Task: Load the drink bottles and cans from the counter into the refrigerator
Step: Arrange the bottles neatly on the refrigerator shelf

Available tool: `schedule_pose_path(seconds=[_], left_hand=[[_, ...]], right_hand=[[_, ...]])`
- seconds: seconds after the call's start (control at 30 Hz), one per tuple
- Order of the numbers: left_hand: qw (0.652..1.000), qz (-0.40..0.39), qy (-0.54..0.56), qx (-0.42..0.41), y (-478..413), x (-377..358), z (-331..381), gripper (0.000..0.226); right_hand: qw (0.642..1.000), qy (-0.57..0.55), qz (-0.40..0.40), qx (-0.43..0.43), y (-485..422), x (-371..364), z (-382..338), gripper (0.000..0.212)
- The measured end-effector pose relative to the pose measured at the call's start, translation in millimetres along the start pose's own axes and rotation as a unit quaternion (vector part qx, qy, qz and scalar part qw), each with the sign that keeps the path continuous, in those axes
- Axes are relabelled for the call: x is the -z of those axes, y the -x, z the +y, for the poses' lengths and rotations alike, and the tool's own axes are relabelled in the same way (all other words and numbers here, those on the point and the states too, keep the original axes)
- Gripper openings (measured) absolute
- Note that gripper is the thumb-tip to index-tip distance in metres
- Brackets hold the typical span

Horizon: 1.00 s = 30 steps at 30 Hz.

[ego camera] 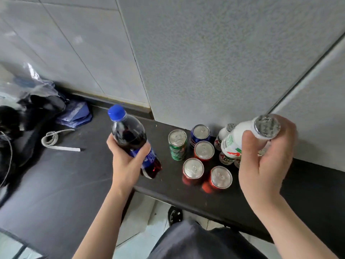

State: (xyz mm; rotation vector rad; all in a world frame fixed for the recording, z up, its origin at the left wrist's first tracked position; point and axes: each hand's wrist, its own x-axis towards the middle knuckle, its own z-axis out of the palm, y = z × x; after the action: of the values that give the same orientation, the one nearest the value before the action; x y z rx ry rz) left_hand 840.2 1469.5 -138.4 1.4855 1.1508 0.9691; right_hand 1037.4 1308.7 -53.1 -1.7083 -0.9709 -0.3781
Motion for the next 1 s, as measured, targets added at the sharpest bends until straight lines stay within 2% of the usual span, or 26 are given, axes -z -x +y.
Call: schedule_pose_path(seconds=[0.1,0.3,0.43,0.47,0.53,0.6,0.7,0.83,1.0], left_hand=[[0.999,0.008,0.030,0.014,30.8,14.1,7.1,0.068],[0.996,0.038,0.060,0.059,110.7,28.2,0.4,0.060],[0.989,0.090,0.047,0.110,166.9,37.9,-13.9,0.064],[0.986,0.109,0.043,0.122,179.5,39.8,-17.3,0.063],[0.978,0.147,0.035,0.142,201.6,43.7,-23.3,0.058],[0.970,0.178,0.029,0.160,218.2,47.4,-25.3,0.057],[0.961,0.207,0.038,0.178,235.4,53.6,-26.8,0.057],[0.954,0.231,0.042,0.185,250.4,62.5,-24.7,0.058],[0.950,0.240,0.053,0.190,270.2,78.5,-23.7,0.059]], right_hand=[[0.997,-0.061,-0.033,0.046,1.4,-7.6,-16.7,0.032],[0.969,-0.198,-0.140,0.047,32.9,-27.7,-33.4,0.026],[0.930,-0.285,-0.228,0.026,65.3,-41.1,-38.8,0.016],[0.919,-0.299,-0.256,0.007,73.4,-44.8,-40.9,0.010],[0.888,-0.330,-0.313,-0.062,88.4,-51.8,-43.8,0.012],[0.865,-0.330,-0.359,-0.120,102.9,-56.9,-43.4,0.018],[0.849,-0.294,-0.416,-0.142,121.8,-61.0,-43.0,0.017],[0.822,-0.279,-0.473,-0.148,142.4,-60.9,-46.7,0.023],[0.806,-0.277,-0.507,-0.128,166.0,-54.6,-66.0,0.020]])
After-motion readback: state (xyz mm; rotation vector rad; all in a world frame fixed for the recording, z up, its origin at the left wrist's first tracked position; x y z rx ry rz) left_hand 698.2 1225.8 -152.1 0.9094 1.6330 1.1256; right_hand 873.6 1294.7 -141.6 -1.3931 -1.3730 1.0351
